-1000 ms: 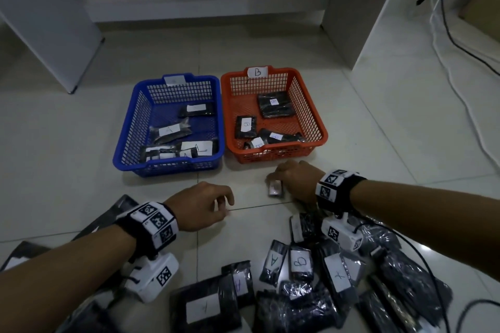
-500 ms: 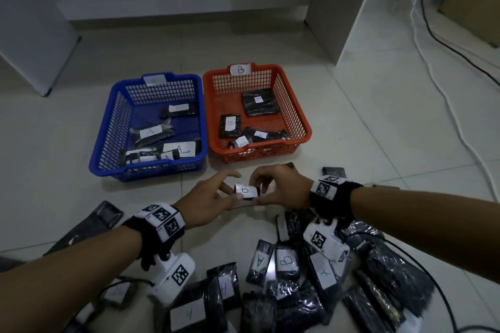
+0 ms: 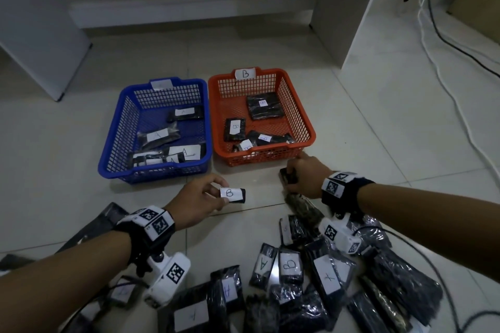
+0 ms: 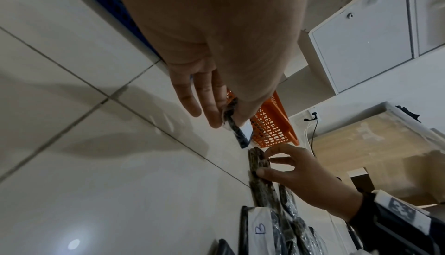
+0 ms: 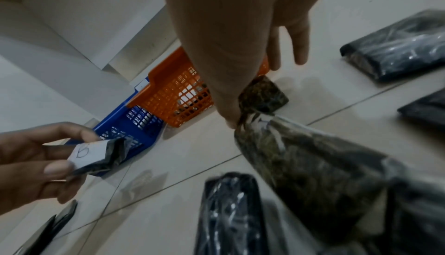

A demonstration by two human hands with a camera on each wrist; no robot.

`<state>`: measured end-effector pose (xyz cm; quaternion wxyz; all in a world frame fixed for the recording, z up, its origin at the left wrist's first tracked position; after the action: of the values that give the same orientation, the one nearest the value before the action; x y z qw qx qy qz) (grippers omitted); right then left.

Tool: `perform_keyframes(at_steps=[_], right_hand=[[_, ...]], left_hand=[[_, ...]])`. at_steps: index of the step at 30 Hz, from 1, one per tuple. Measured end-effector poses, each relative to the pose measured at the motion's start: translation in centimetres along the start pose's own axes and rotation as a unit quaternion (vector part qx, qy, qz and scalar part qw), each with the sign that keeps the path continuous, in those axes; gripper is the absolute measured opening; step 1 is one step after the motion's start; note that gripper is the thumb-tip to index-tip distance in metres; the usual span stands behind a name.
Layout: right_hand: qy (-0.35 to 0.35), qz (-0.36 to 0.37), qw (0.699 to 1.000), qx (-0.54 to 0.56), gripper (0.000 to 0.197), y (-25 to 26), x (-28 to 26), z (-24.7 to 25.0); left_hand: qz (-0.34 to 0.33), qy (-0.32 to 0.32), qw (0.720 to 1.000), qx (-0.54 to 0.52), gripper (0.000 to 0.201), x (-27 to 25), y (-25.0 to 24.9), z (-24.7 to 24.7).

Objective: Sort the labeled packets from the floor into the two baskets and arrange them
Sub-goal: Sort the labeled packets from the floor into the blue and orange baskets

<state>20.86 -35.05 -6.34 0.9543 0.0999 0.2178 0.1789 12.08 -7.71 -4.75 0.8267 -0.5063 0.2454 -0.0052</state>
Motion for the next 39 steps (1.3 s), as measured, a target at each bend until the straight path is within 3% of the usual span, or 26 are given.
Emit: perform_keyframes(at_steps=[2,4,6,9,11,15,19,23,27,30,33,36,39], right_hand=[[0.016,-0.038,0.999,0.012,0.042,0.2,0.3,-0.7],[-0.002,-0.055,0.997,0.044,0.028,0.6,0.5,-0.6],[-0.017,-0.054,0.994,0.097,0.023,1.1,0.4,0.0],[0.023,-0.027,0.976,0.216,0.020,1.9,-0.3,0.7],[0.052,-0.020,0.942,0.332,0.020,2.3,-1.0,1.0],[0.165,-0.089,0.822,0.538,0.035,3.2,-2.7,1.1],[0.222,-0.076,0.788,0.569,0.047,4.0,-2.8,1.3],[0.212,-0.021,0.807,0.551,0.018,3.9,-2.1,2.0],[0.133,0.015,0.820,0.557,0.013,2.7,-0.5,5.0],[0.024,0.012,0.863,0.504,0.025,0.9,1.0,8.3],[-0.058,-0.004,0.924,0.378,0.031,-0.6,2.1,10.9],[-0.086,-0.017,0.957,0.276,0.027,-2.0,3.6,11.6],[-0.103,-0.023,0.972,0.212,0.025,-2.6,5.0,10.9]], left_hand=[[-0.001,-0.001,1.000,0.001,0.024,-0.3,0.2,0.1],[-0.003,-0.001,1.000,-0.001,0.024,-0.5,0.2,0.2],[-0.007,0.002,1.000,0.000,0.023,-0.6,0.1,0.2],[-0.012,0.001,1.000,0.003,0.022,-0.9,-0.3,0.2],[-0.012,-0.001,1.000,0.005,0.021,-1.2,-0.6,0.4],[-0.018,-0.011,1.000,-0.005,0.022,-1.8,-1.0,0.9],[-0.026,-0.023,0.999,-0.004,0.022,-2.0,-1.5,1.3],[-0.051,-0.048,0.997,-0.009,0.023,-1.3,-2.6,1.7],[-0.088,-0.085,0.992,-0.009,0.025,0.3,-4.6,2.5],[-0.111,-0.101,0.988,0.037,0.027,2.3,-6.0,3.3],[-0.104,-0.132,0.983,0.072,0.025,4.9,-6.7,3.8],[-0.082,-0.177,0.966,0.170,0.024,7.4,-7.1,4.1],[-0.064,-0.173,0.938,0.293,0.027,9.8,-7.9,3.9]])
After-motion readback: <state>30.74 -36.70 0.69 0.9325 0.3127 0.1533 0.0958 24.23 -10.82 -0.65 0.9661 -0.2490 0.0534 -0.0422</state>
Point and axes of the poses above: each hand's wrist, its own x-axis towards the middle knuckle, its own z-axis out of the back of the hand, y = z × x, the point moved 3 cm from there along x, towards the middle knuckle, and after that the axes turned 8 degrees about y, right-handed, at the moved point
